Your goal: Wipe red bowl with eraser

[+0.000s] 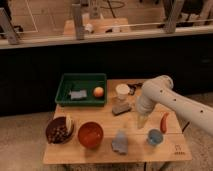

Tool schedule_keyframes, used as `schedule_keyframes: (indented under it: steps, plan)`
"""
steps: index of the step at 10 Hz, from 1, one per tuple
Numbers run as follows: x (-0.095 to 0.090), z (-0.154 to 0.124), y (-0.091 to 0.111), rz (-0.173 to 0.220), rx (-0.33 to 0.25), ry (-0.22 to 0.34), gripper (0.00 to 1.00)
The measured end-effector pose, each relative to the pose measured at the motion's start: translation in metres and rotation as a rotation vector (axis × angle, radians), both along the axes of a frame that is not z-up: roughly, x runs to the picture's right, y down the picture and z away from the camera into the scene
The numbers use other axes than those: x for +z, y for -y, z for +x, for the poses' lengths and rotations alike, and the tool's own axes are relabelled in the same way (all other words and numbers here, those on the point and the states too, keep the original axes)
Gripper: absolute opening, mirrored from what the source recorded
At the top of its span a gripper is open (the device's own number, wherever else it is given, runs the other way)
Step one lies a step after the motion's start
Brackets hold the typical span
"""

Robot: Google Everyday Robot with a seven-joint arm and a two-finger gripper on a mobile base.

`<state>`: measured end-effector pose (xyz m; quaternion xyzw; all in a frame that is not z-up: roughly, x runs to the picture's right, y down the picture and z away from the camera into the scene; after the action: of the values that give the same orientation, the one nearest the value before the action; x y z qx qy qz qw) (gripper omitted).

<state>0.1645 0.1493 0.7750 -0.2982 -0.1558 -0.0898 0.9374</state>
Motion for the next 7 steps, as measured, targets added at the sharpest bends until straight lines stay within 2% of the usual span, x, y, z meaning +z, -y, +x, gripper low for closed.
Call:
schedule_keyframes:
  steps: [1,3,6,7]
  plan:
    - [0.006,-0.001,0.001,-0.005,0.009,0.024,0.80]
    - [0.034,-0.007,0.013,-0.014,-0.018,0.029,0.80]
    - [0.062,-0.006,0.027,-0.020,-0.063,-0.008,0.80]
    - [0.068,-0.005,0.025,-0.022,-0.072,-0.025,0.80]
